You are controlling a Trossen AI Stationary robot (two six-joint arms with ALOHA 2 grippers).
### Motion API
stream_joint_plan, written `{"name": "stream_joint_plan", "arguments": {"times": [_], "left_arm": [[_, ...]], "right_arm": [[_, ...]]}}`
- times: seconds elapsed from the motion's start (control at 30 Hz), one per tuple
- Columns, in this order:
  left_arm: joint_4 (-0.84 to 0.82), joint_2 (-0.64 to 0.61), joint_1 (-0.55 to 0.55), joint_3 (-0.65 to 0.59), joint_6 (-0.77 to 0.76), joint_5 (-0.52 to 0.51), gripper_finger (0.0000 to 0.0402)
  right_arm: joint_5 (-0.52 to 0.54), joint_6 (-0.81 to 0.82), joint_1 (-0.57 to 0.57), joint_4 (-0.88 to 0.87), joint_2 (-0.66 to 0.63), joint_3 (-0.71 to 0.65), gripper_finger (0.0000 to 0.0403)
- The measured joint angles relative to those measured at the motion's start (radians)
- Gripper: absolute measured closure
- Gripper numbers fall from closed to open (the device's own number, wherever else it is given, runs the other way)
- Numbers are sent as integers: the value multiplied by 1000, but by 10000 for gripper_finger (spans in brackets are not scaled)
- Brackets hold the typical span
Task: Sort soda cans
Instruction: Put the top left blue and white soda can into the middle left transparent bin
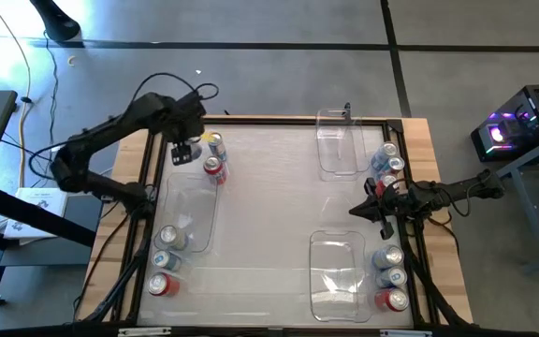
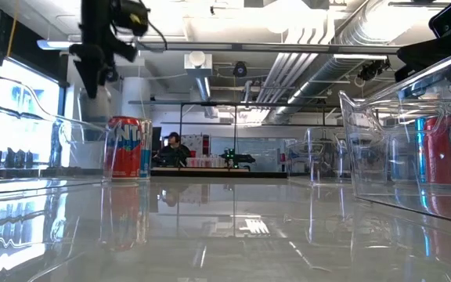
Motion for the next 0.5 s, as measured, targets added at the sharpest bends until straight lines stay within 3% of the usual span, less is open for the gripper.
{"name": "stream_joint_plan", "arguments": {"times": [0.2,0.5], "left_arm": [[-93,-75,-141,0,-108,-82,134],[-155,-90,-342,1,-208,-92,132]], "right_arm": [[0,0,0,0,0,0,402],[0,0,0,0,0,0,402]]}}
